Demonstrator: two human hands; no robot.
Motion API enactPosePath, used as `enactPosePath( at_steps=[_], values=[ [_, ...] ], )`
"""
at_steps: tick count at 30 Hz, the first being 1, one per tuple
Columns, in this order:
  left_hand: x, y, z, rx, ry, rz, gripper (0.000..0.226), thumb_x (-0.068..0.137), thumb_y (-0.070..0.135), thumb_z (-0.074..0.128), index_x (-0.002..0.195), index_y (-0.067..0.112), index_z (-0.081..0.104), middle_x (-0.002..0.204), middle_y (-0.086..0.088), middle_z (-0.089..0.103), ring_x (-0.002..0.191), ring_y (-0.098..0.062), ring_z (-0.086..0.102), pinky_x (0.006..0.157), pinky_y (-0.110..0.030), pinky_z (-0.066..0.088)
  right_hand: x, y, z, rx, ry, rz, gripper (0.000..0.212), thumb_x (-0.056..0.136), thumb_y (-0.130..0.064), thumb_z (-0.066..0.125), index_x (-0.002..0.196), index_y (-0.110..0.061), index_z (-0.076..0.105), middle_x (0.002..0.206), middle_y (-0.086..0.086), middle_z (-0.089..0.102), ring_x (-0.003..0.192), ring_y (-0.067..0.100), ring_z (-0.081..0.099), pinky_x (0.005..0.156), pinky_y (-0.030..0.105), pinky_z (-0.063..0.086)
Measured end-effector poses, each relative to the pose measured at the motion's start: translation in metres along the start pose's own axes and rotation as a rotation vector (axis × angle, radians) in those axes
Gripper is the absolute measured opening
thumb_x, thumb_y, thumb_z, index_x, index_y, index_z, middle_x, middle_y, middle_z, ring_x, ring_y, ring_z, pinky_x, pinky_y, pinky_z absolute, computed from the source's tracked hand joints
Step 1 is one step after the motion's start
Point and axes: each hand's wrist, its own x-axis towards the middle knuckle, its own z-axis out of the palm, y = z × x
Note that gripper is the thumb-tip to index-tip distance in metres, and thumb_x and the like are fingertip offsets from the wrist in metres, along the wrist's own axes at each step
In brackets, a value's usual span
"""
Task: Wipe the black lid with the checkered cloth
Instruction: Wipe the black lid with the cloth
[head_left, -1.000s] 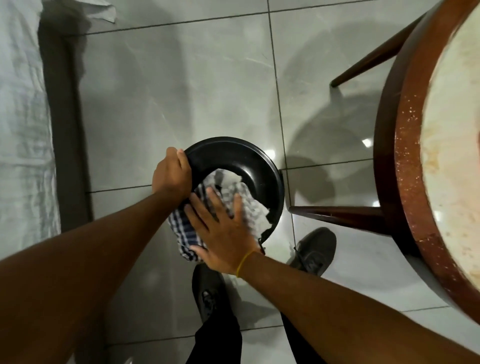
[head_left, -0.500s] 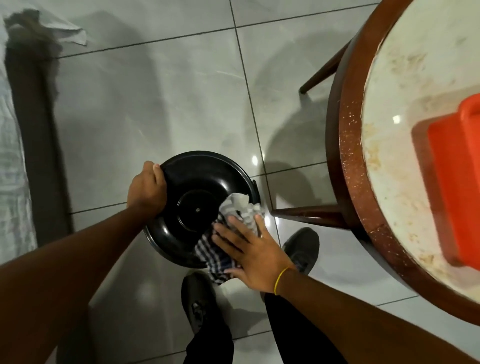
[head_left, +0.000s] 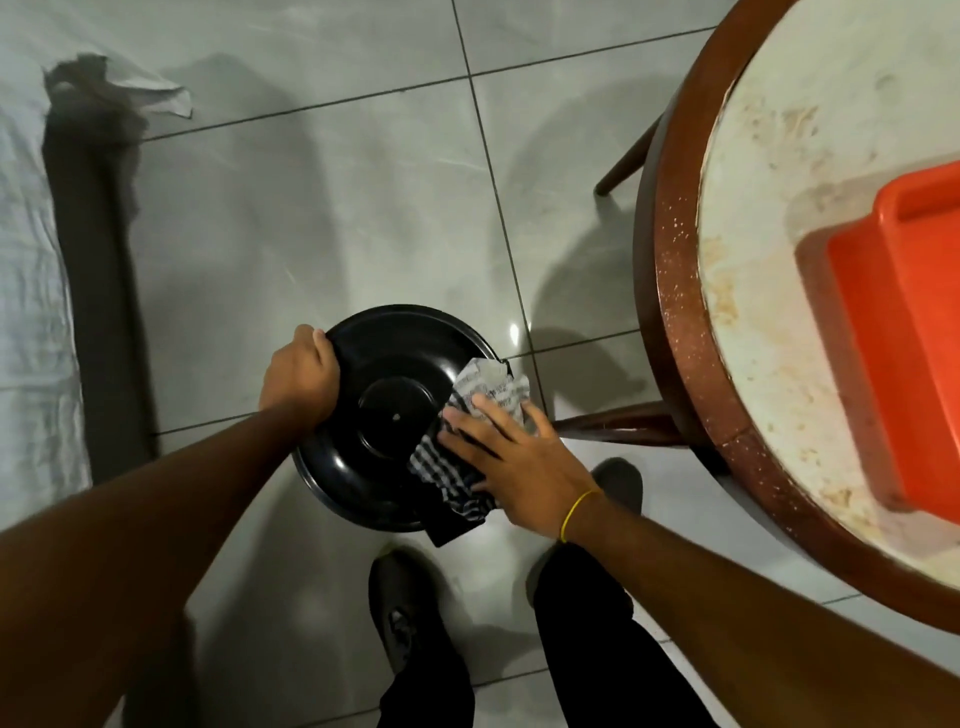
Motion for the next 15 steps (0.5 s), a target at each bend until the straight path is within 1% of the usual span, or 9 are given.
enactPosePath(
  at_steps=[4,6,8,10,11,13,14,15],
  values=[
    [0.003,-0.003,0.002,0.041,0.004,0.007,0.039,0.109,0.038,0.023,0.099,0.008,0.046,0.084,-0.015,0.055,0.080,-0.040,0.058,0.073,-0.047,0.045,0.008,0.004,-0.009,0.000,-0.054,-0.025,0.093,0.098,-0.051,0.068,0.173,-0.033,0.017,0.184,-0.002,0.004,0.170,0.033,0.009,0.125,0.072,0.027],
    [0.001,-0.005,0.001,0.054,-0.014,0.003,0.036,0.109,0.037,0.025,0.099,0.009,0.045,0.087,-0.017,0.057,0.085,-0.044,0.060,0.074,-0.049,0.045,0.011,0.003,-0.014,-0.007,-0.102,-0.039,0.093,0.099,-0.054,0.066,0.174,-0.033,0.015,0.184,-0.001,0.000,0.170,0.033,0.005,0.125,0.074,0.024],
    [-0.003,0.003,-0.006,0.107,-0.012,-0.026,0.034,0.108,0.036,0.029,0.106,0.008,0.049,0.104,-0.021,0.061,0.097,-0.044,0.059,0.084,-0.055,0.047,0.014,0.005,-0.023,0.019,-0.139,-0.036,0.095,0.097,-0.057,0.066,0.173,-0.034,0.014,0.184,-0.001,-0.005,0.170,0.032,0.000,0.125,0.075,0.021],
    [-0.011,0.014,-0.014,0.186,0.082,0.010,0.029,0.103,0.033,0.041,0.120,0.014,0.053,0.122,-0.016,0.060,0.113,-0.041,0.055,0.094,-0.058,0.043,0.020,0.005,-0.031,0.083,-0.116,-0.012,0.099,0.089,-0.062,0.069,0.171,-0.035,0.020,0.184,0.000,-0.002,0.170,0.031,0.004,0.125,0.075,0.019],
    [-0.020,0.021,-0.019,0.171,0.141,0.064,0.029,0.101,0.033,0.045,0.123,0.017,0.054,0.124,-0.012,0.060,0.116,-0.038,0.054,0.095,-0.057,0.042,0.025,0.004,-0.038,0.111,-0.091,0.001,0.100,0.085,-0.063,0.069,0.169,-0.035,0.022,0.183,0.001,0.002,0.169,0.031,0.009,0.123,0.075,0.020],
    [-0.049,0.038,-0.019,0.007,0.210,0.186,0.029,0.098,0.037,0.049,0.122,0.022,0.054,0.115,-0.005,0.063,0.109,-0.029,0.058,0.093,-0.052,0.047,0.036,0.005,-0.052,0.142,-0.058,0.042,0.103,0.080,-0.060,0.071,0.168,-0.033,0.024,0.180,-0.001,0.013,0.166,0.030,0.019,0.120,0.076,0.027],
    [-0.067,0.046,-0.017,-0.087,0.184,0.224,0.031,0.098,0.041,0.051,0.123,0.023,0.054,0.110,-0.002,0.064,0.103,-0.023,0.061,0.090,-0.049,0.051,0.042,0.007,-0.059,0.133,-0.065,0.061,0.105,0.077,-0.056,0.074,0.167,-0.031,0.026,0.177,-0.001,0.020,0.164,0.030,0.023,0.119,0.075,0.029],
    [-0.086,0.052,-0.011,-0.160,0.113,0.242,0.035,0.097,0.045,0.054,0.126,0.025,0.053,0.108,0.003,0.064,0.099,-0.015,0.063,0.086,-0.043,0.055,0.048,0.011,-0.065,0.104,-0.092,0.073,0.107,0.073,-0.053,0.077,0.166,-0.029,0.029,0.173,0.000,0.027,0.162,0.030,0.027,0.118,0.074,0.029]
  ],
)
